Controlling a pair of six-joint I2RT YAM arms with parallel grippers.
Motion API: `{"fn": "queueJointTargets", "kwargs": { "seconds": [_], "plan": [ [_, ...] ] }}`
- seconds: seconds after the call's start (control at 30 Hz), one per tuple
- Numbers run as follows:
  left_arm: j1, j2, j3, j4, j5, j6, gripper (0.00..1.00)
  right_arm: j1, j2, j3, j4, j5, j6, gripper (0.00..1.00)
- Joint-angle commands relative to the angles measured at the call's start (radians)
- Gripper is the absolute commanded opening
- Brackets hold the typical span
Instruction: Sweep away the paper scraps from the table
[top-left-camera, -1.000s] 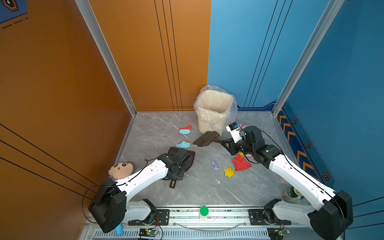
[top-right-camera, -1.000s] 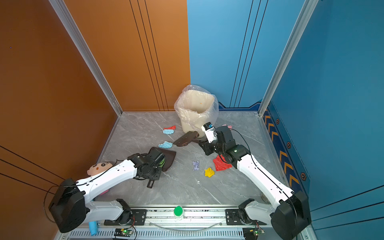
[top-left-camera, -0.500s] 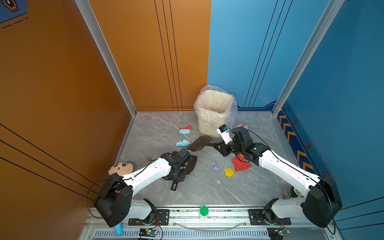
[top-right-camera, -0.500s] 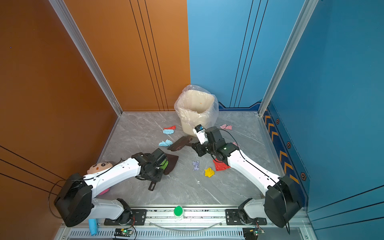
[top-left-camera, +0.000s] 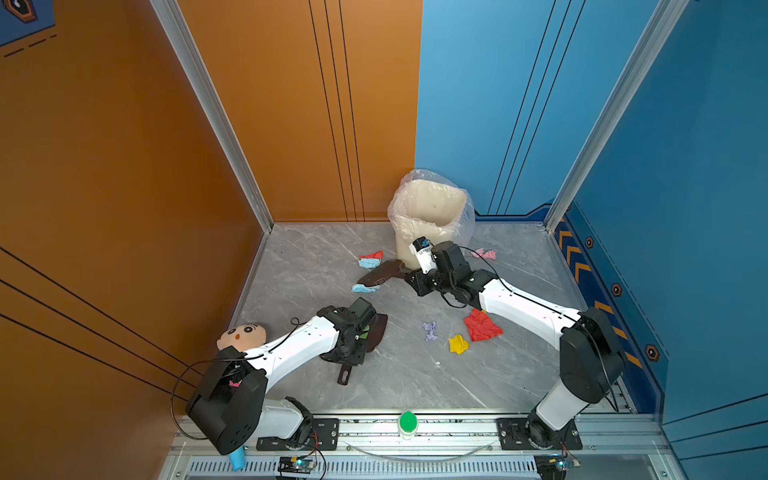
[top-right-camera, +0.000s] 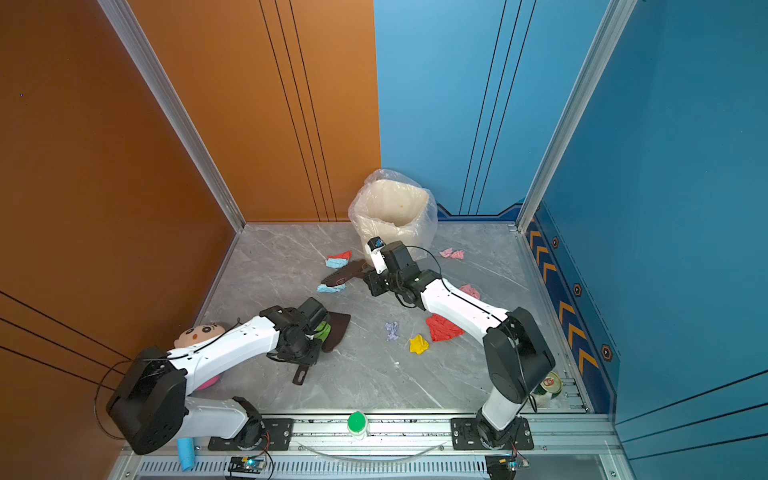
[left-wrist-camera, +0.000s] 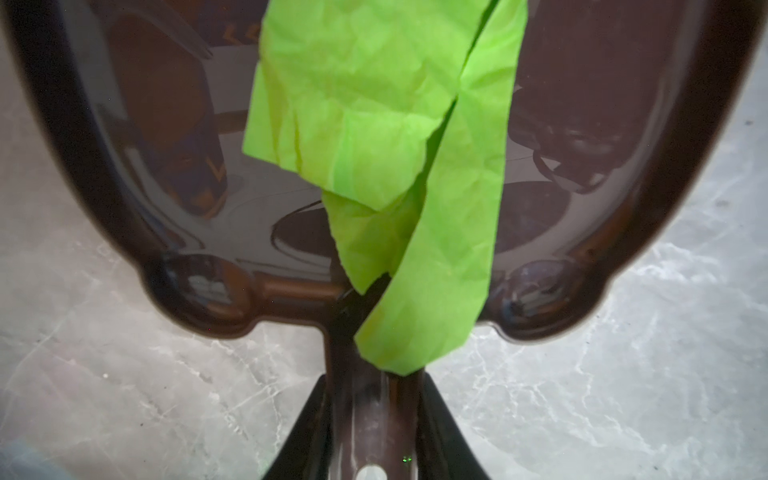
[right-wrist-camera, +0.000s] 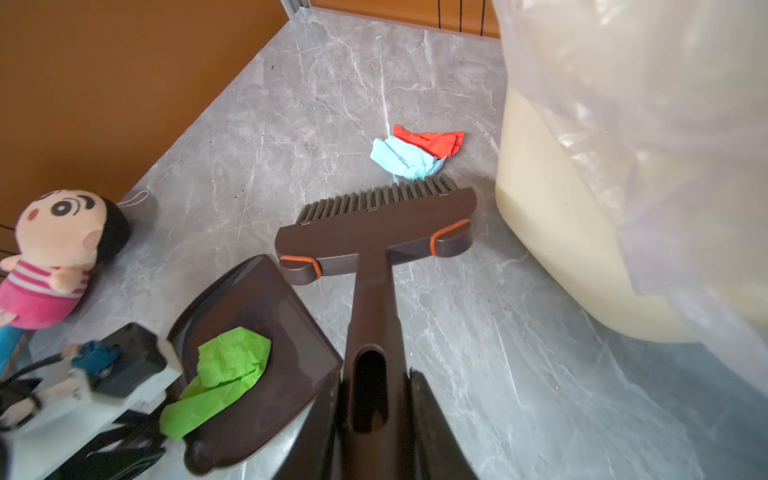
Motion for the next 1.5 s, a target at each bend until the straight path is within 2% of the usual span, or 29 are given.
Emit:
{"fn": "queueJointTargets", "kwargs": {
  "seconds": [0.0, 0.17, 0.27, 0.8, 1.17, 1.47],
  "plan": [
    [0.023, -0.007, -0.012, -0.021, 0.005, 0.003, 0.00, 0.031, 0.037, 0.073, -0.027, 0.045, -0.013, 0.00],
    [0.050, 0.003, -0.011, -0.018, 0.004, -0.001, 0.00, 0.074, 0.082, 0.111, -0.116, 0.092, -0.064, 0.00],
    [0.058, 0.011, -0.006, -0.017, 0.001, 0.007, 0.00, 0.080, 0.084, 0.123, -0.189, 0.079, -0.090, 0.00],
    [0.071, 0.061, 0.010, 0.018, 0.007, 0.027, 0.00, 0.076, -0.023, 0.078, -0.490, -0.198, -0.126, 0.00],
    [0.074, 0.052, 0.009, 0.022, -0.015, 0.029, 0.00, 0.050, -0.092, 0.061, -0.511, -0.205, -0.117, 0.00],
    [0.073, 0.011, 0.003, 0.039, -0.024, 0.039, 0.00, -0.046, -0.148, 0.030, -0.472, -0.254, -0.093, 0.00]
  ]
}}
